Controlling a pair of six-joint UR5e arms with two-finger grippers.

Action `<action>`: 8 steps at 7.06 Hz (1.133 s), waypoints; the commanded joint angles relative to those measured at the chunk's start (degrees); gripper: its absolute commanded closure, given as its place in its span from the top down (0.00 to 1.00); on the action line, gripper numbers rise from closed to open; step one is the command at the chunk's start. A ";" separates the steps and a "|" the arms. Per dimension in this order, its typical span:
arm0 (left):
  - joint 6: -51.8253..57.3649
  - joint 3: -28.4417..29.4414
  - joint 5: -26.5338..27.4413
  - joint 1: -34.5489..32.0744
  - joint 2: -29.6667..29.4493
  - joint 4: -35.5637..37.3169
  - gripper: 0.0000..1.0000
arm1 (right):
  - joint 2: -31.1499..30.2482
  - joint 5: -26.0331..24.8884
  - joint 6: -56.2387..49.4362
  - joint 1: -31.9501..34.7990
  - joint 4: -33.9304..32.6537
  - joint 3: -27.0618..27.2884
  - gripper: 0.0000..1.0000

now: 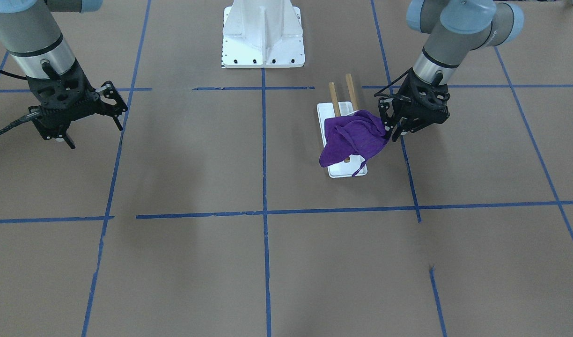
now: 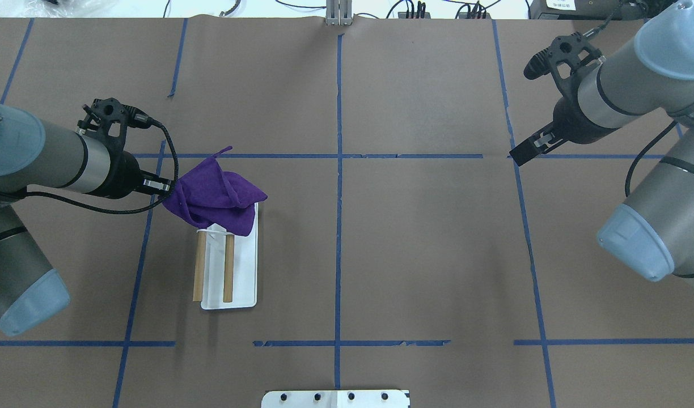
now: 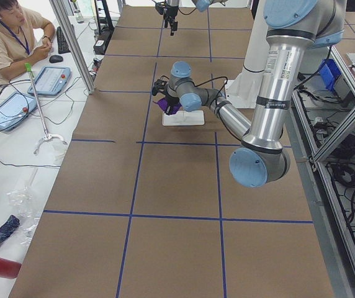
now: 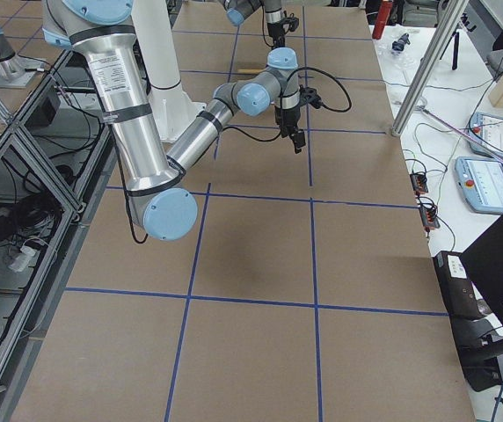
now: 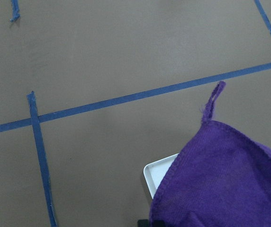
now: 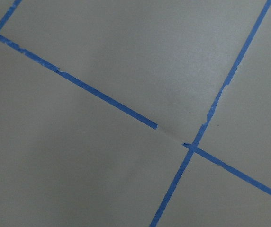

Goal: Hang towel on rack

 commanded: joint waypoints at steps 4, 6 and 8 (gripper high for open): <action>21.87 3.25 -0.48 -9.16 2.47 0.70 1.00 | -4.70 5.59 -0.88 8.03 0.54 -2.98 1.00; 30.42 5.71 -4.84 -16.02 3.45 0.88 1.00 | -8.48 6.04 -1.49 11.73 0.63 -2.90 1.00; 40.18 8.43 -12.39 -27.33 8.79 0.96 1.00 | -15.67 5.77 -2.19 16.90 0.63 -4.03 1.00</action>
